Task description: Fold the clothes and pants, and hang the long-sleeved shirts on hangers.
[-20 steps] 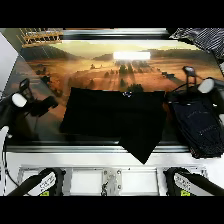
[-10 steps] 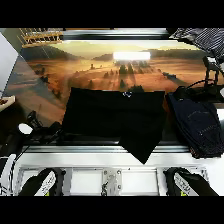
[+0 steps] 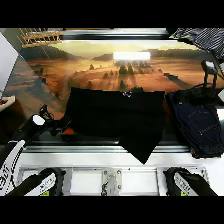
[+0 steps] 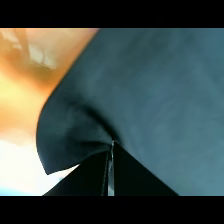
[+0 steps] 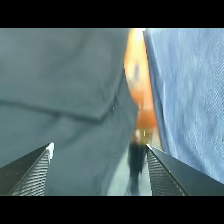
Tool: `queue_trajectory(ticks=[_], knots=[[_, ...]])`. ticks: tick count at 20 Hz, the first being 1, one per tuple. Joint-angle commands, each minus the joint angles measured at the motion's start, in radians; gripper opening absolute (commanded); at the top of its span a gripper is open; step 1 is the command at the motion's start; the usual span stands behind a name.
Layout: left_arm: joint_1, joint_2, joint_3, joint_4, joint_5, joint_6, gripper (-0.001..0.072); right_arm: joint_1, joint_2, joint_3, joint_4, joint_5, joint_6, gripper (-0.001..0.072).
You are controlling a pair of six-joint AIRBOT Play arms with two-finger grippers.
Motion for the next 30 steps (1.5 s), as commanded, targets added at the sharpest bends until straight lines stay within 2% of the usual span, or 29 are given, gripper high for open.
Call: queue_trajectory(ticks=[1,4,9,11,17,18,19,20,21,22,24,26,28,30], knots=[[-0.023,0.007,0.041,-0.008,0.007,0.001,0.0004,-0.053,0.001,-0.151,0.001,0.078,0.002,0.0635],[-0.023,0.072,0.040,-0.008,-0.013,0.057,0.0004,-0.122,0.000,-0.409,0.079,0.076,0.019,0.0636],[-0.023,0.100,0.040,-0.008,-0.036,0.064,0.0005,-0.082,-0.002,-0.673,0.288,-0.075,-0.017,0.0627],[-0.023,0.100,0.040,-0.009,-0.036,0.064,0.0004,-0.021,-0.003,-0.704,0.338,-0.129,-0.019,0.0494],[-0.023,0.100,0.040,-0.008,-0.032,0.064,0.0004,0.135,-0.019,-0.707,0.387,-0.183,-0.016,0.0483],[-0.023,0.100,0.040,-0.008,-0.035,0.064,0.0004,0.139,-0.017,-0.706,0.388,-0.183,-0.020,0.0380],[-0.023,0.100,0.041,-0.008,-0.043,0.064,0.0004,0.138,-0.008,-0.704,0.387,-0.175,-0.034,0.0167],[-0.023,0.101,0.044,-0.006,-0.066,0.065,0.0004,0.135,0.005,-0.695,0.377,-0.157,-0.042,0.0075],[-0.023,0.101,0.054,0.023,-0.109,0.065,0.0005,0.134,0.024,-0.674,0.340,-0.110,-0.042,0.0070],[-0.023,0.107,0.065,0.073,-0.160,0.064,0.0004,0.134,0.046,-0.647,0.285,-0.051,-0.040,0.0011],[-0.023,0.169,0.063,0.193,-0.269,0.063,0.0004,0.126,0.107,-0.592,0.166,0.090,-0.029,0.0010],[-0.023,0.262,0.035,0.259,-0.383,0.063,0.0004,0.110,0.168,-0.555,0.110,0.185,-0.029,0.0010],[-0.023,0.351,0.006,0.275,-0.490,0.063,0.0004,0.096,0.209,-0.520,0.072,0.251,-0.029,0.0010],[-0.024,0.424,-0.011,0.271,-0.542,0.061,0.0004,0.092,0.208,-0.472,0.055,0.291,-0.029,0.0010]])
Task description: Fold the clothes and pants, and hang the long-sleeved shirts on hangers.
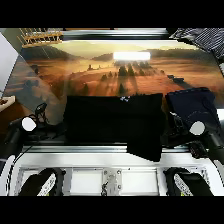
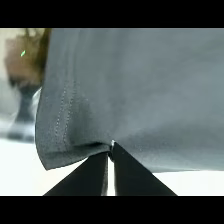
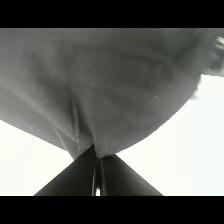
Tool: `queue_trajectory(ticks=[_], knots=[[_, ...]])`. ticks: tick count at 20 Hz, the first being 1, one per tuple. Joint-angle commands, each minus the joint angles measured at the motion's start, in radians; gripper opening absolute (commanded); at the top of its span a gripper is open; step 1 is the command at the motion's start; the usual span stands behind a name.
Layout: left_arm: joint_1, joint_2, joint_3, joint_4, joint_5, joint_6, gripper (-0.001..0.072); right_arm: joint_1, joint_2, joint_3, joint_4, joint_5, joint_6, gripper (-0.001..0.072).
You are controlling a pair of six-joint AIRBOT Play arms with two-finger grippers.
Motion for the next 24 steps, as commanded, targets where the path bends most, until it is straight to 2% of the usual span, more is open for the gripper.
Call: queue_trajectory(ticks=[1,3,5,8,13,18,19,20,21,22,24], knots=[[-0.003,0.120,-0.022,0.046,-0.142,-0.001,0.0004,-0.010,0.020,0.085,-0.066,0.107,0.002,0.0009],[-0.003,0.114,0.015,0.047,-0.144,0.000,0.0004,-0.010,-0.022,0.153,-0.066,0.096,0.002,0.0010],[-0.003,0.034,0.089,0.047,-0.123,0.003,0.0004,-0.009,-0.097,0.235,-0.065,0.066,0.000,0.0010],[-0.003,-0.148,0.224,0.046,-0.073,0.032,0.0004,-0.006,-0.228,0.353,-0.063,-0.004,0.000,0.0010],[-0.022,-0.473,0.479,0.045,-0.071,0.066,0.0004,0.034,-0.454,0.549,-0.057,-0.148,0.000,0.0010],[-0.023,-0.682,0.704,0.042,-0.039,0.061,0.0004,0.058,-0.593,0.648,-0.010,-0.368,0.000,0.0014],[-0.023,-0.710,0.746,0.042,-0.031,0.061,0.0009,0.058,-0.603,0.649,0.026,-0.431,0.001,0.0036],[-0.026,-0.731,0.784,0.033,-0.018,0.061,0.0215,0.058,-0.609,0.649,0.079,-0.497,0.000,0.0219],[-0.026,-0.747,0.824,0.006,0.000,0.061,0.0526,0.057,-0.612,0.649,0.131,-0.554,0.000,0.0505],[-0.020,-0.760,0.866,-0.040,0.015,0.058,0.0618,0.057,-0.610,0.649,0.179,-0.604,-0.004,0.0669],[-0.003,-0.761,0.929,-0.124,0.028,0.058,0.0618,0.042,-0.591,0.649,0.225,-0.640,-0.003,0.0668]])
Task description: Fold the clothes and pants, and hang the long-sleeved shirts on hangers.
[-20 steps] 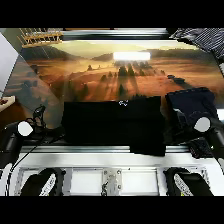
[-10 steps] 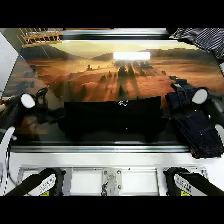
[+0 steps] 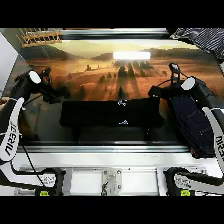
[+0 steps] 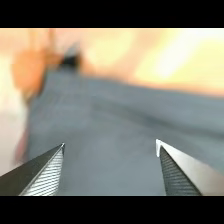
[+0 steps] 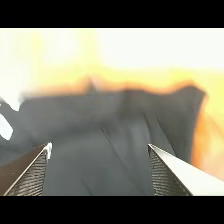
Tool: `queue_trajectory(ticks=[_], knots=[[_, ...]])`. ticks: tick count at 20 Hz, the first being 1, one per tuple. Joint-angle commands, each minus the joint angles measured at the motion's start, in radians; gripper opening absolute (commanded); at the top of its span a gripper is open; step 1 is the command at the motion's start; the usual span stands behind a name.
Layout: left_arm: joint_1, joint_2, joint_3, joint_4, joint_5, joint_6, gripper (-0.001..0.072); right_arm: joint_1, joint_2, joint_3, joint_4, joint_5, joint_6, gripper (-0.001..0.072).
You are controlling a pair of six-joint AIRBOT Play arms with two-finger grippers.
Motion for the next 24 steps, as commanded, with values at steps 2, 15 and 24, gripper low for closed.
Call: queue_trajectory(ticks=[2,15,24], knots=[[0.014,-0.011,0.111,-0.095,0.024,0.009,0.0617,-0.054,0.032,0.005,0.088,-0.061,-0.071,0.0668],[-0.235,0.230,-0.409,-0.089,0.195,0.020,0.0004,-0.342,-0.103,-0.250,0.257,0.224,-0.347,0.0668],[-0.340,0.227,-0.408,-0.089,0.259,0.008,0.0004,-0.198,-0.182,-0.248,0.444,0.094,-0.364,0.0223]])
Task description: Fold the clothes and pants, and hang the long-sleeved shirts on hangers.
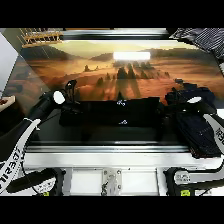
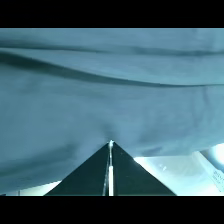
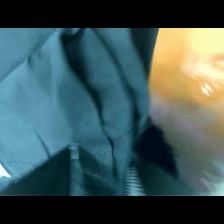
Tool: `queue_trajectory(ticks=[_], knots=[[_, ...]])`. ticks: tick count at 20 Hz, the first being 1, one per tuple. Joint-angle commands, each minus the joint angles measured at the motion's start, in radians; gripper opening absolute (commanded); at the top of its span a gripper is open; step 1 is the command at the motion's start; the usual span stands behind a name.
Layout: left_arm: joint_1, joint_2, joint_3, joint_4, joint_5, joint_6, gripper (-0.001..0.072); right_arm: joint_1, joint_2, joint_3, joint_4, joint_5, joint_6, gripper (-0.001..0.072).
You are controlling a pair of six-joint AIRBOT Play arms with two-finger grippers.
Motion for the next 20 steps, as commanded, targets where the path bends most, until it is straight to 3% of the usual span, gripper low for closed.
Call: queue_trajectory(ticks=[1,2,4,7,12,15,20], knots=[[-0.021,0.001,-0.002,0.001,0.027,-0.018,0.0004,0.030,-0.008,0.002,0.058,-0.047,-0.004,0.0092],[-0.021,0.001,-0.002,0.001,0.032,-0.033,0.0004,0.026,0.000,0.002,0.054,-0.041,-0.003,0.0008],[-0.021,0.001,-0.002,0.001,0.044,-0.041,0.0004,0.013,0.034,0.017,-0.005,0.007,0.039,0.0009],[-0.034,-0.018,0.010,-0.033,0.059,-0.040,0.0003,0.009,0.104,0.133,-0.274,0.159,0.183,0.0009],[-0.148,-0.216,0.195,-0.053,0.041,-0.037,0.0003,0.082,0.180,0.447,-0.537,0.457,0.315,0.0009],[-0.245,-0.367,0.365,-0.104,0.032,-0.036,0.0003,0.185,0.181,0.615,-0.566,0.569,0.373,0.0010],[-0.369,-0.572,0.597,-0.165,-0.008,-0.037,0.0004,0.357,0.181,0.808,-0.568,0.588,0.440,0.0010]])
